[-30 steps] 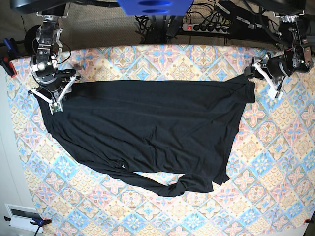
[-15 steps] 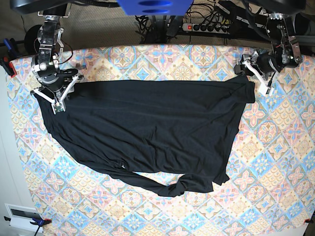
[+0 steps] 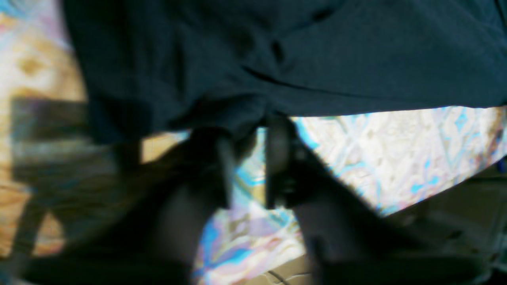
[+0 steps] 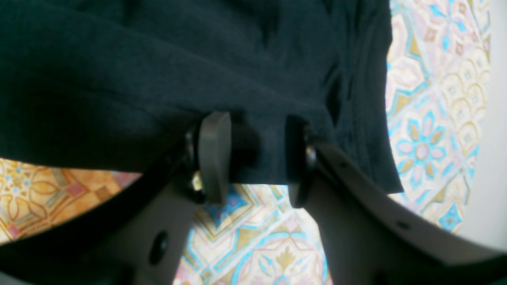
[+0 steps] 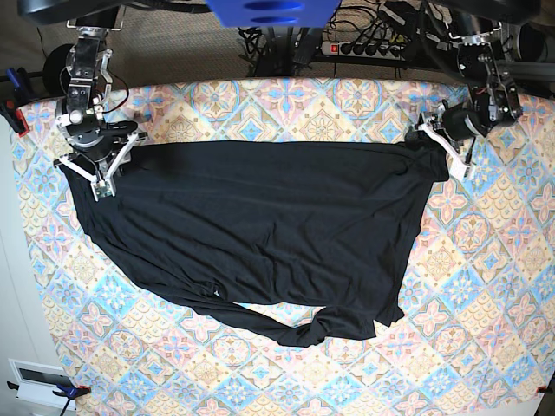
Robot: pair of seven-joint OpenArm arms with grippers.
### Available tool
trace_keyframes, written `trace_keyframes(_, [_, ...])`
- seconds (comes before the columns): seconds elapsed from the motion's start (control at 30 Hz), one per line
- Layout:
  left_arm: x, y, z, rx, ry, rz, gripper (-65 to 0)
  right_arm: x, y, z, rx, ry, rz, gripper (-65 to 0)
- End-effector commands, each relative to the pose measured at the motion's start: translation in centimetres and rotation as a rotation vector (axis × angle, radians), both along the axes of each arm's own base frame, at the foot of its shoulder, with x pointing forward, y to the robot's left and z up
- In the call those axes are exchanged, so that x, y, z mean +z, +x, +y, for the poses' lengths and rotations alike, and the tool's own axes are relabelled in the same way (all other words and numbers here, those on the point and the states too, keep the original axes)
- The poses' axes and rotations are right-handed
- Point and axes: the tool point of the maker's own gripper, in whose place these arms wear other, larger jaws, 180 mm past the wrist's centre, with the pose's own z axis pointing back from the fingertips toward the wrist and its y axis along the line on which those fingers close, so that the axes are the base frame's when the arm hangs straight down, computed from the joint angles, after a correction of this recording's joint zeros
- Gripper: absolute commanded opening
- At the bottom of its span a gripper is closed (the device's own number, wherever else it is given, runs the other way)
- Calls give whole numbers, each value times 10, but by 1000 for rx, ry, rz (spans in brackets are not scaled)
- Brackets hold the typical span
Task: Layout the t-shirt on the table in an organized manner, then fold the t-shirt properly
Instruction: 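Lift the shirt edge with both grippers and pull it apart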
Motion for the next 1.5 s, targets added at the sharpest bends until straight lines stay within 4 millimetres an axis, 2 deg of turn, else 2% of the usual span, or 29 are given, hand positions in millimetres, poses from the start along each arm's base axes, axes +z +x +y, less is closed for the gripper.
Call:
trace_keyframes(0.0, [-1,-2,3,-15,21,19,-646,13,9,-3,7,-14,-47,-435])
trace_keyframes(0.17, [11,9,24,58,32,-29,-646,14,8,-3,8,-14,-48,-435])
trace_keyframes(0.27, [24,14,41,124,3,-76,-650,24,10,-1,21,-27,-70,-435])
trace_keyframes(0.37, [38,19,58,158,-1,-119,-650,15,-7,1,29,-29,-33,-435])
trace_keyframes(0.53, [54,22,77,212,-15,-168,-650,8,-18,2,34,-29,-4,-435])
trace_keyframes(0.63, [54,22,74,206,-28,-167,-650,8,-20,2,35,-28,-2,-435])
trace_keyframes(0.77, [65,27,70,217,-92,-211,-650,6,-22,3,35,-28,9,-435])
trace_keyframes(0.87, [76,32,76,208,-97,-237,-650,-3,-40,18,115,-41,63,-431])
trace_keyframes(1.0, [78,34,77,207,-94,-241,-650,-14,-54,42,239,-51,122,-430])
trace_keyframes(1.27, [83,35,85,198,-68,-246,-650,-20,-52,42,377,-286,131,-430])
trace_keyframes(1.47, [85,36,87,196,-61,-249,-650,-45,-66,46,450,-349,202,-430])
